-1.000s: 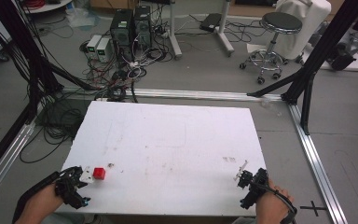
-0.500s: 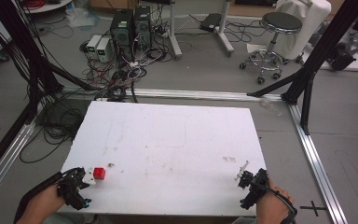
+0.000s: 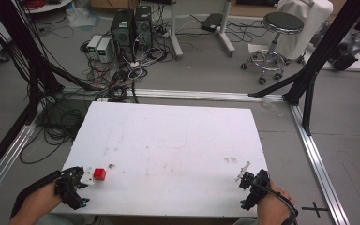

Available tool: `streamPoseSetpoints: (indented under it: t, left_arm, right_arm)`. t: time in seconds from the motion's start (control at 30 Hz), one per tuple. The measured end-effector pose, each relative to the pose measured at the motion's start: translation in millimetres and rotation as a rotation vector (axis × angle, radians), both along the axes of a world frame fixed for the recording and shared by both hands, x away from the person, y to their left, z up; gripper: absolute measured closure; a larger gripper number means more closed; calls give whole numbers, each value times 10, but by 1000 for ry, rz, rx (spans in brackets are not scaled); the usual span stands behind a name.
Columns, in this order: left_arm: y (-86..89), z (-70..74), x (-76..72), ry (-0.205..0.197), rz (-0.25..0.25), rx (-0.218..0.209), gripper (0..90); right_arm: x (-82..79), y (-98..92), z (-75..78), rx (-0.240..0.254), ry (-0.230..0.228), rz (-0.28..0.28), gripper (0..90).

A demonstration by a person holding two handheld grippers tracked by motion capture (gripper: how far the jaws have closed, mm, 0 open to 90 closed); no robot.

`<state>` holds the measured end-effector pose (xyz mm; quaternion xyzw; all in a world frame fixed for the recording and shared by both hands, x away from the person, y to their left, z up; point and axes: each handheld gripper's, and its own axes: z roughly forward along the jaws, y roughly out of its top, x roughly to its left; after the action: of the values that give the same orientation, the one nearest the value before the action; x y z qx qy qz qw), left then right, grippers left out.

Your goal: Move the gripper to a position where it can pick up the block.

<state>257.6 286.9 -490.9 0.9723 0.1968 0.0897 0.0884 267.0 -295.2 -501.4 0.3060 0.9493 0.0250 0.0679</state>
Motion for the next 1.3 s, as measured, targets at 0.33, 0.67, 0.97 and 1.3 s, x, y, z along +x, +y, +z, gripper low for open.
streamPoseSetpoints:
  t: [0.33, 0.67, 0.97, 1.3]
  left_arm:
    - [98, 124, 103, -12, -39, 19, 213]
    - [100, 234, 232, -8, -73, 46, 209]
    - [43, 305, 325, -10, -129, 48, 202]
    - [-9, 276, 467, 0, -180, 87, 197]
  right_arm:
    - [3, -12, -5, 5, 2, 11, 20]
    - [4, -23, -2, 12, -4, 15, 20]
    - [0, -29, -3, 24, -8, 6, 20]
    - [-1, -30, -10, 24, -4, 7, 20]
